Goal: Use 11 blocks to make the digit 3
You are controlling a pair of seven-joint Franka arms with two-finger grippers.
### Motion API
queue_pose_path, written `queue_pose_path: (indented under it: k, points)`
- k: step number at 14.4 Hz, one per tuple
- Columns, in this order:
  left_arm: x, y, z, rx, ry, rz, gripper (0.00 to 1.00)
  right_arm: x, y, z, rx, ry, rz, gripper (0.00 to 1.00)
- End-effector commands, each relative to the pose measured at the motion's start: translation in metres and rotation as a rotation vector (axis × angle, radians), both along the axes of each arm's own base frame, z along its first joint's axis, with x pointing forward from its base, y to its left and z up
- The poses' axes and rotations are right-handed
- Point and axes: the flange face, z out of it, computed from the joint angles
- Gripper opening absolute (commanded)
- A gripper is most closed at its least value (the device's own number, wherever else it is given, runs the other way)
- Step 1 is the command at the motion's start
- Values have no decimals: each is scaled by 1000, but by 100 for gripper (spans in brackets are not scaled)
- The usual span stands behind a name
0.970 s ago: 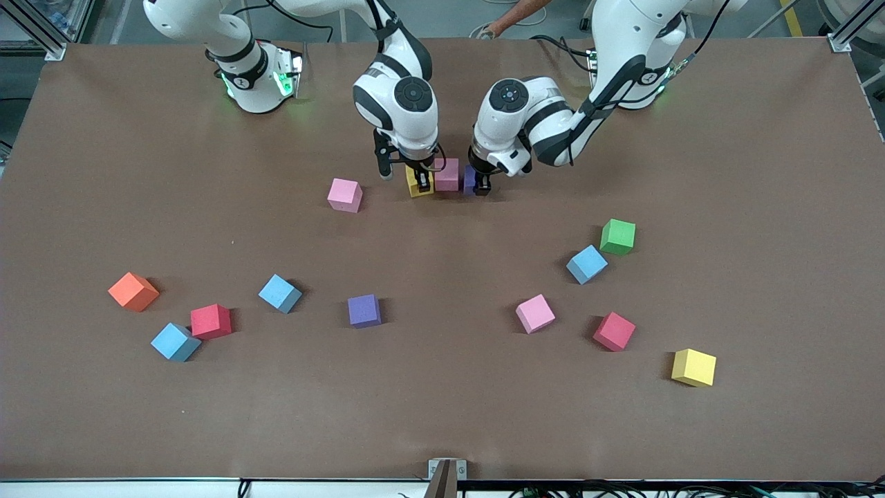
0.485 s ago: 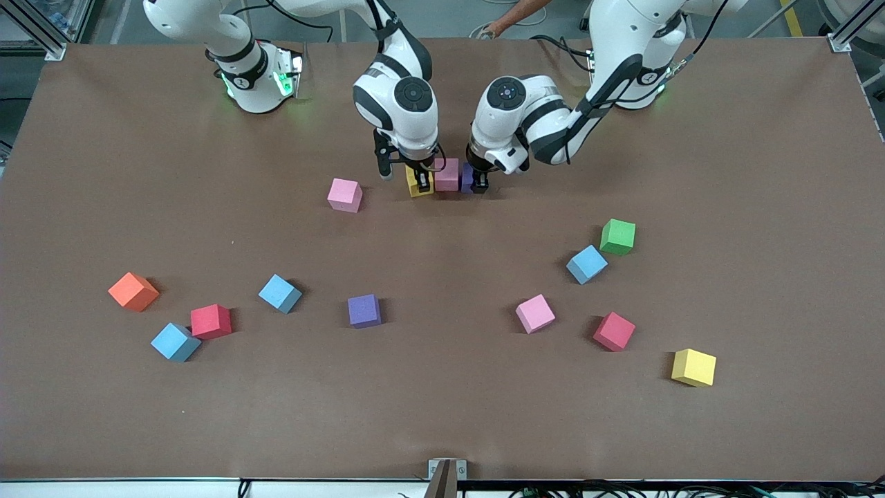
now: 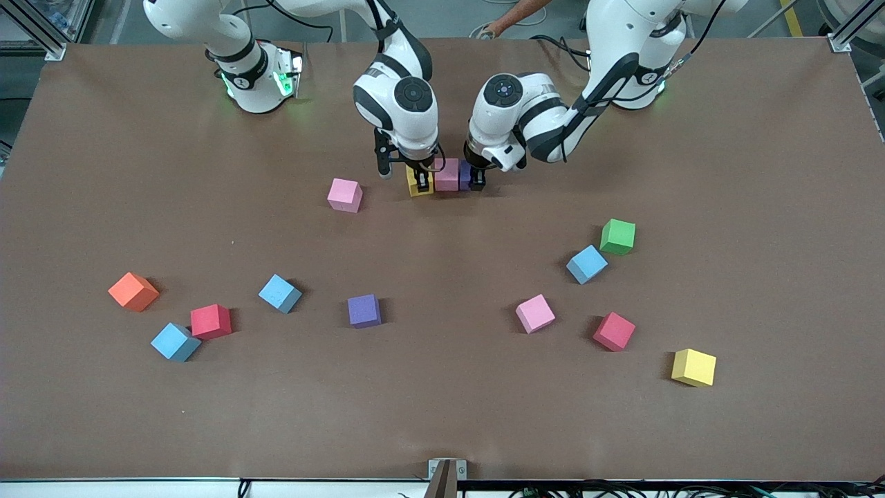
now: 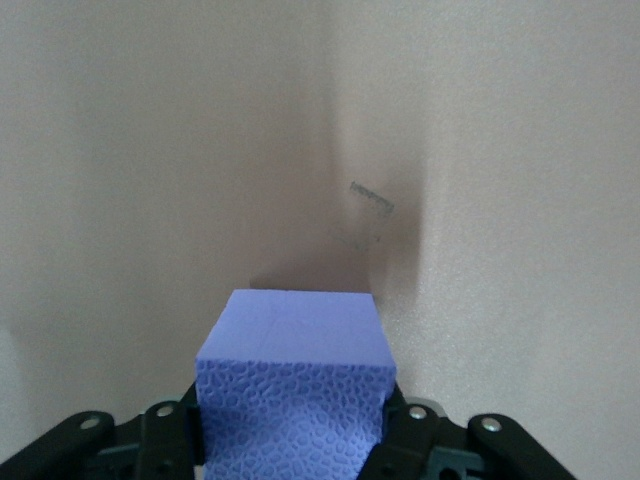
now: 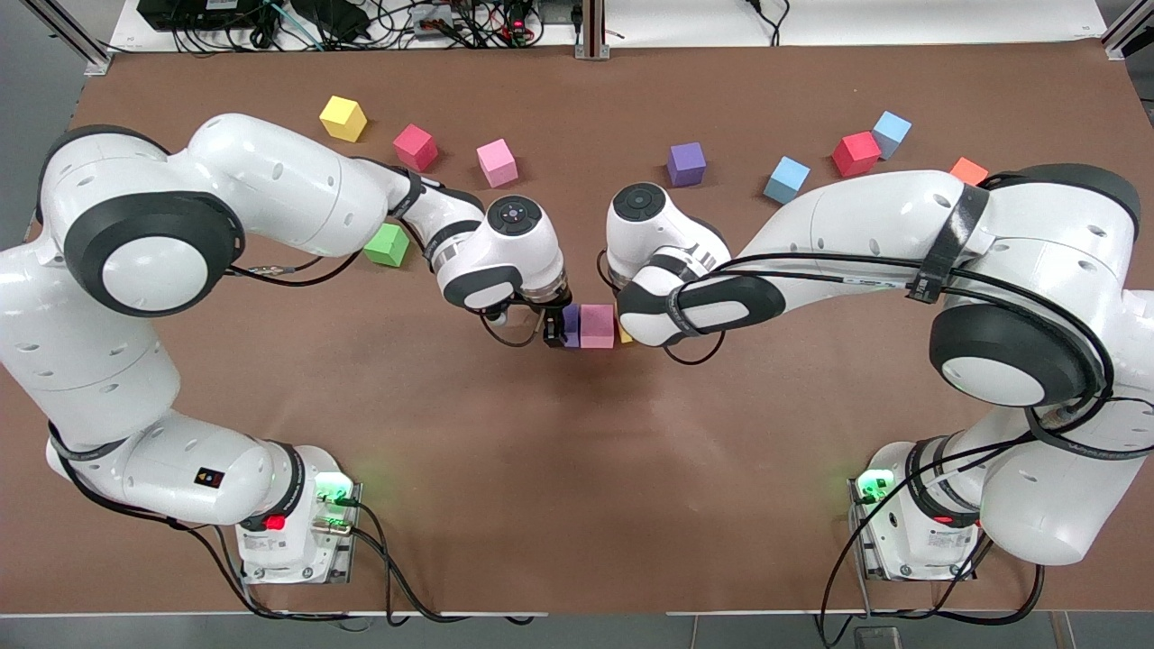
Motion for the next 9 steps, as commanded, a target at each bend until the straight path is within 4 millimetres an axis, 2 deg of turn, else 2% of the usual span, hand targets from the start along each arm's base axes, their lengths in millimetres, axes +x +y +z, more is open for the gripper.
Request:
queue_pose_path:
  k: [1, 9]
  points:
    - [-11, -10, -5, -10, 28, 163, 21, -7, 6, -18, -6, 21, -43, 4]
    - [-12, -12, -8, -11, 33, 158, 22, -10, 13, -25, -13, 22, -66, 4]
